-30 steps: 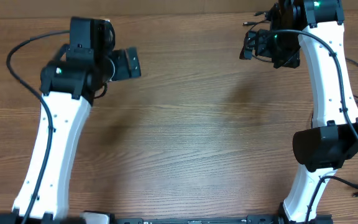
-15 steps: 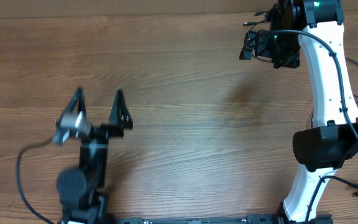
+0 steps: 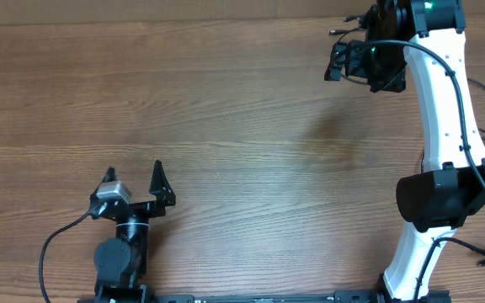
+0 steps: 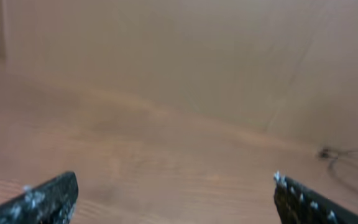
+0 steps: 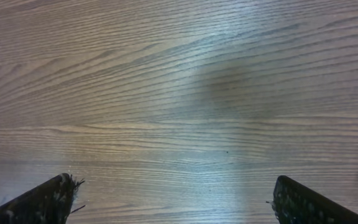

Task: Untangle cables

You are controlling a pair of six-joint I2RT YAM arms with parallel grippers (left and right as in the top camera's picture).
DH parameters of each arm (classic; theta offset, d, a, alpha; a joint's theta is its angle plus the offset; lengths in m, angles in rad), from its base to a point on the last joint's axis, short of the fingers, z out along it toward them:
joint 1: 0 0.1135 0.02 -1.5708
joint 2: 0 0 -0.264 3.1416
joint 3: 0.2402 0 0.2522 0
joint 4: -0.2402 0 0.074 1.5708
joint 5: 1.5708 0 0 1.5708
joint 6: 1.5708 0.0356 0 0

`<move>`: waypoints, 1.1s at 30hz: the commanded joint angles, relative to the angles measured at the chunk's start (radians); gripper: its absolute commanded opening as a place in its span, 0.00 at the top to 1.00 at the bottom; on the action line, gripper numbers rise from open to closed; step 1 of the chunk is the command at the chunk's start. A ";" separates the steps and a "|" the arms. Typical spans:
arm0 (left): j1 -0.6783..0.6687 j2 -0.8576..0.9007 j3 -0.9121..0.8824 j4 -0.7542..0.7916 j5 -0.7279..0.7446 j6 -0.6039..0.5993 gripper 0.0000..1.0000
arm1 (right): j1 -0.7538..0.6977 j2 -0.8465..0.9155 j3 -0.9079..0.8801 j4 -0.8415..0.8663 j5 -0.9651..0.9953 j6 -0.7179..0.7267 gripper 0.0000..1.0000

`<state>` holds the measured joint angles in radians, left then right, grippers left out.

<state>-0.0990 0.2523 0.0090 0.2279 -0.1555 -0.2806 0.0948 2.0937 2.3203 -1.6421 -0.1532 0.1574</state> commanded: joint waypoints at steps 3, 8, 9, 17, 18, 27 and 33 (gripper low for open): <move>0.042 -0.130 -0.004 -0.235 -0.008 0.011 0.00 | 0.002 -0.004 0.001 0.003 -0.006 -0.002 0.00; 0.057 -0.250 -0.003 -0.295 0.027 0.041 0.00 | 0.002 -0.004 0.001 0.003 -0.006 -0.002 0.00; 0.058 -0.249 -0.003 -0.296 0.028 0.041 0.00 | 0.002 -0.004 0.001 0.003 -0.006 -0.002 0.00; 0.060 -0.248 -0.003 -0.295 0.025 0.041 0.00 | 0.002 -0.004 0.001 0.003 -0.006 -0.002 0.00; 0.060 -0.248 -0.003 -0.295 0.025 0.041 0.00 | 0.002 -0.004 0.001 0.003 -0.006 -0.002 0.00; 0.060 -0.248 -0.003 -0.295 0.025 0.041 0.00 | 0.001 -0.004 0.001 0.003 -0.006 -0.002 0.00; 0.060 -0.248 -0.003 -0.295 0.025 0.041 0.00 | 0.002 -0.004 0.001 0.003 -0.006 -0.002 0.00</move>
<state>-0.0494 0.0151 0.0086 -0.0650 -0.1425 -0.2577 0.0948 2.0941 2.3203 -1.6417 -0.1532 0.1570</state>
